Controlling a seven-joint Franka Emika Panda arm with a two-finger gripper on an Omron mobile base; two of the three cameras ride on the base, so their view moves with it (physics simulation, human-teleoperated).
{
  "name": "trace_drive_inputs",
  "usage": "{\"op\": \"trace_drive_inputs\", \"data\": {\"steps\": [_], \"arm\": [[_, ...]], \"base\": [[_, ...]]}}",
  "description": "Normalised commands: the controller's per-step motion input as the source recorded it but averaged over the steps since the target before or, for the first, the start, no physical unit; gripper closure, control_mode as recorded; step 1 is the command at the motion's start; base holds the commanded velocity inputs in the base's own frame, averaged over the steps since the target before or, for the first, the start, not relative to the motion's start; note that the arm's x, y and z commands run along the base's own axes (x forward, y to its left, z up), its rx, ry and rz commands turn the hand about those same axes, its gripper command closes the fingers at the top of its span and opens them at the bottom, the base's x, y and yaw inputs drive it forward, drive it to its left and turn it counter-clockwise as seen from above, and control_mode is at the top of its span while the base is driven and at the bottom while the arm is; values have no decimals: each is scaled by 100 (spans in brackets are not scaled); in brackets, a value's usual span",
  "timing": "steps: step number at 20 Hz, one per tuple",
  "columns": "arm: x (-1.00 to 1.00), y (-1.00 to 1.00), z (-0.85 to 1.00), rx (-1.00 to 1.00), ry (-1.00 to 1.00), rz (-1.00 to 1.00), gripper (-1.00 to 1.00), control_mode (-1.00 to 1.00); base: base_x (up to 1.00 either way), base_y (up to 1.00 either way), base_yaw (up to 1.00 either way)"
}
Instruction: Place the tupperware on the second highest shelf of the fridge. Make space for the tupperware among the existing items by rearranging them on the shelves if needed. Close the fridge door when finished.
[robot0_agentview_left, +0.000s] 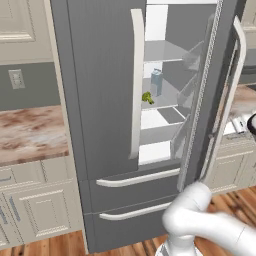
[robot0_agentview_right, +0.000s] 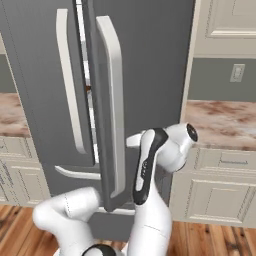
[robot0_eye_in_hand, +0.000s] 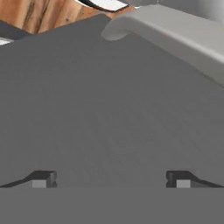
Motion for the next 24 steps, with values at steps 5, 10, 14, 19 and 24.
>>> {"op": "trace_drive_inputs", "data": {"steps": [5, 10, 14, 19, 24], "arm": [[100, 55, 35, 0, -25, -12, -100, -100], [81, 97, 0, -11, -21, -15, -100, -100], [78, 76, -1, -9, -5, -20, -100, -100], [96, 29, -7, -8, 6, -29, -100, -100], [96, 5, -17, -13, 33, -36, -100, -100]], "base": [[0, 0, 0], [0, 0, 0], [0, 0, 0], [0, 0, 0], [0, 0, 0]]}}
